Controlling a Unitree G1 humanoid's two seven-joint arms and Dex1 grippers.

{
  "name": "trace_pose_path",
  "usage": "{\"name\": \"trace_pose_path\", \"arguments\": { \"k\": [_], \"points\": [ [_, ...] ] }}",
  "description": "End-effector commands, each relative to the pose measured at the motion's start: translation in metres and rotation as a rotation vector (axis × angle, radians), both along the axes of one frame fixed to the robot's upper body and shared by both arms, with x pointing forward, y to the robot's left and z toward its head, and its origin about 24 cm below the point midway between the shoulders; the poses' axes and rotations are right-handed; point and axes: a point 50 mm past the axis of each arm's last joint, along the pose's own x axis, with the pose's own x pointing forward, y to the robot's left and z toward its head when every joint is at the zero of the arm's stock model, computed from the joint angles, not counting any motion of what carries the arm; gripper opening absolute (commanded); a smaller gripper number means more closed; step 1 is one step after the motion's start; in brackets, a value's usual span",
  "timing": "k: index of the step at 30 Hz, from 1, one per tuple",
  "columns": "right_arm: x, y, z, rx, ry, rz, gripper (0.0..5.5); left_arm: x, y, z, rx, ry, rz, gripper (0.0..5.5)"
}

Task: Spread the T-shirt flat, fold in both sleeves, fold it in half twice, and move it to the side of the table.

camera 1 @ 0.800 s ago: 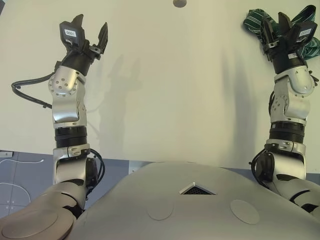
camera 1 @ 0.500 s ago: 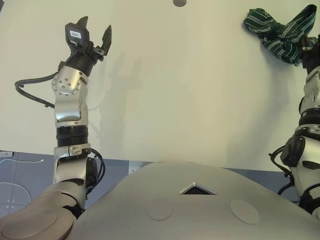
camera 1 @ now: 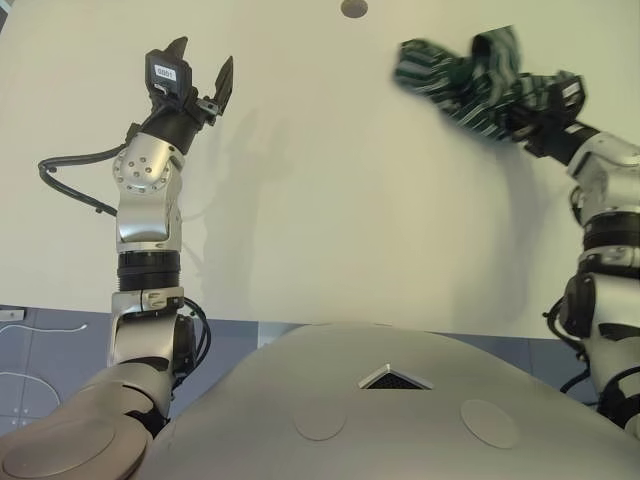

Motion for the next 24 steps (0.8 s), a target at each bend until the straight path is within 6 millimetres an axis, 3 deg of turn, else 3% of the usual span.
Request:
{"name": "trace_pose_path", "arguments": {
  "k": [1,8,11,13,18,20,24],
  "points": [
    [-0.027,0.039,-0.011,0.027,0.048,0.172,0.2,0.007,-0.005,0.012,0.01,-0.025,-0.042,3.45],
    [-0.017,0.023,-0.008,-0.067,-0.013,0.001,0.2,0.005,-0.004,0.011,0.005,-0.023,-0.035,3.45],
    [-0.016,0.04,0.011,0.084,-0.085,0.074,0.92,0.004,-0.007,0.011,-0.011,-0.009,-0.075,3.45],
    [-0.015,0.047,0.027,0.172,-0.135,0.094,1.39,0.0,-0.012,0.009,-0.019,0.015,-0.125,3.81],
    [-0.005,0.022,0.053,0.192,-0.261,-0.086,2.38,-0.016,-0.028,-0.007,0.074,0.128,-0.293,4.7],
    [-0.009,0.028,0.055,0.178,-0.27,-0.043,2.71,-0.025,-0.042,-0.017,0.116,0.181,-0.387,4.74],
    [-0.01,0.058,0.048,0.163,-0.228,0.069,2.71,-0.035,-0.074,-0.029,0.121,0.241,-0.529,4.74]
  ]
}}
